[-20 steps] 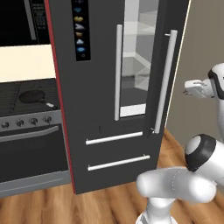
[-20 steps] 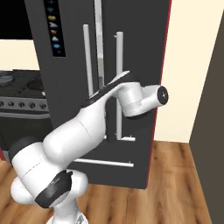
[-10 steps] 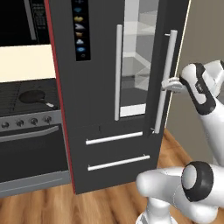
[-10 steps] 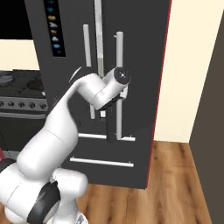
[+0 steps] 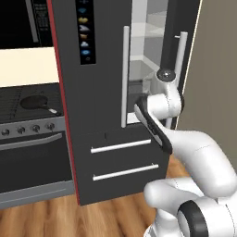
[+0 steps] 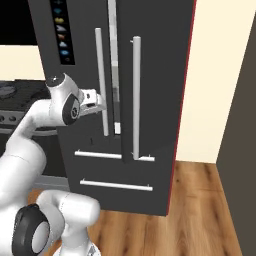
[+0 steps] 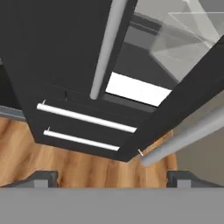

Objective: Place one of the steaks on the plate and the other in the bowl. Then place the bowl in the fridge.

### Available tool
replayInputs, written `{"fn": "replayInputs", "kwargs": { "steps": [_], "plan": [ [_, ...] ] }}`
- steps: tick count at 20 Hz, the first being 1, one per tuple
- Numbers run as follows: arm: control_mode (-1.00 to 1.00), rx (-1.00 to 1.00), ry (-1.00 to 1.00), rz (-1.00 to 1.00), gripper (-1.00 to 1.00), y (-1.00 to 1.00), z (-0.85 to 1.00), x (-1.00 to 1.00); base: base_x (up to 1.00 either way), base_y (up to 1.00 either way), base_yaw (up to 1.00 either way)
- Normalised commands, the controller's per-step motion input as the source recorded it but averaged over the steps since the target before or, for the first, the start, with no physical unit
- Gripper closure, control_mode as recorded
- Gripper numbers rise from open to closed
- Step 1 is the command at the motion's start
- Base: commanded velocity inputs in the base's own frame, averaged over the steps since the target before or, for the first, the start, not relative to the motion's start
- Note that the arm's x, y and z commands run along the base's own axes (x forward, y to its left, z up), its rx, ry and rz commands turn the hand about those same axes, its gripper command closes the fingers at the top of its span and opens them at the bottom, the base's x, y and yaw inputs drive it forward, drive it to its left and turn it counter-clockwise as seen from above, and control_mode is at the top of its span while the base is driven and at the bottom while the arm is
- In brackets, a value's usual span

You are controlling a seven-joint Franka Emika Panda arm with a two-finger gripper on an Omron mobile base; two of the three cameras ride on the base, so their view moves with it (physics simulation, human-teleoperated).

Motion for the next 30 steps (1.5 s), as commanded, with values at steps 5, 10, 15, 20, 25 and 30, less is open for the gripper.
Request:
{"fn": "replayInputs", "kwargs": {
  "steps": [5,10,15,20,25,30],
  "plan": [
    [-1.0,-0.51,0.18,0.0,-1.0,0.36,-0.44,0.45,0.0,0.0,0.0],
    [-1.0,-0.3,-0.11,0.09,-1.0,-0.02,-0.74,0.47,0.0,0.0,0.0],
    [-1.0,-0.07,-0.05,0.01,-1.0,-0.05,-0.33,0.06,0.0,0.0,0.0],
    [-1.0,-0.08,0.09,0.02,-1.0,-0.26,0.09,0.36,0.0,0.0,0.0],
    [-1.0,-0.2,0.06,0.0,-1.0,-0.11,-0.11,0.45,0.0,0.0,0.0],
    [-1.0,-0.27,0.0,-0.01,-1.0,-0.03,-0.05,0.24,0.0,0.0,0.0]
  ]
}}
